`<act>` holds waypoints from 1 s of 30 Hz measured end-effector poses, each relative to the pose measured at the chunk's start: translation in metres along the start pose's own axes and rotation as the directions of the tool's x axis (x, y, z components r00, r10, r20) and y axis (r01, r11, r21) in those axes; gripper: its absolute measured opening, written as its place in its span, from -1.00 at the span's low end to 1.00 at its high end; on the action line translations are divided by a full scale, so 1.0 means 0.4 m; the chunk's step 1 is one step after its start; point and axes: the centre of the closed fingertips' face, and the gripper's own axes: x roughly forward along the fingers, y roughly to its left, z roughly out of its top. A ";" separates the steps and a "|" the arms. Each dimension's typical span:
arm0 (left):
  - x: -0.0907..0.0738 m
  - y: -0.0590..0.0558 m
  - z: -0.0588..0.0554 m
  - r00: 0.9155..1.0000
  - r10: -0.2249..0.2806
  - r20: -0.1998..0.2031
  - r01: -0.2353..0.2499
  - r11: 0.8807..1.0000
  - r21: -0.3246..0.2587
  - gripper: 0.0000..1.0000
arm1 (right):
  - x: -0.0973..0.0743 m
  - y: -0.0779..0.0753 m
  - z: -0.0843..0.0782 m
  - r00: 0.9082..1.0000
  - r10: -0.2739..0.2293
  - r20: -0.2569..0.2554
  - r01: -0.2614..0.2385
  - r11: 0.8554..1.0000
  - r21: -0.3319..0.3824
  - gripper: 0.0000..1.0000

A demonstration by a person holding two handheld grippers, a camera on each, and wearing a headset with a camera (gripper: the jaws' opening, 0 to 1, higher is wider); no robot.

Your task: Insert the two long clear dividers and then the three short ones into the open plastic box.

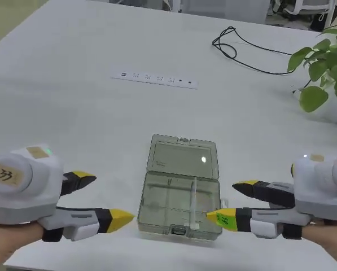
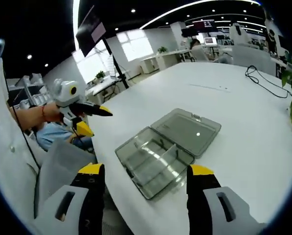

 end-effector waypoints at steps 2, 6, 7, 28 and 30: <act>0.002 0.008 -0.004 1.000 0.009 -0.009 -0.009 1.000 -0.001 0.36 | -0.007 -0.001 -0.004 1.000 0.006 0.005 -0.006 1.000 -0.027 0.40; 0.010 0.024 -0.015 0.999 0.022 -0.038 -0.021 1.000 0.004 0.32 | -0.020 -0.006 -0.014 1.000 0.015 0.008 -0.014 0.995 -0.095 0.45; 0.012 0.026 -0.017 0.999 0.023 -0.043 -0.023 1.000 0.007 0.31 | -0.023 -0.007 -0.016 1.000 0.018 0.010 -0.017 0.993 -0.113 0.46; 0.070 0.110 -0.150 0.949 0.102 -0.299 -0.105 0.994 0.006 0.04 | -0.062 -0.031 -0.060 0.999 0.027 0.043 -0.019 0.983 -0.180 0.50; 0.075 0.115 -0.161 0.941 0.107 -0.320 -0.113 0.994 0.002 0.01 | -0.065 -0.031 -0.061 0.999 0.025 0.047 -0.016 0.983 -0.181 0.50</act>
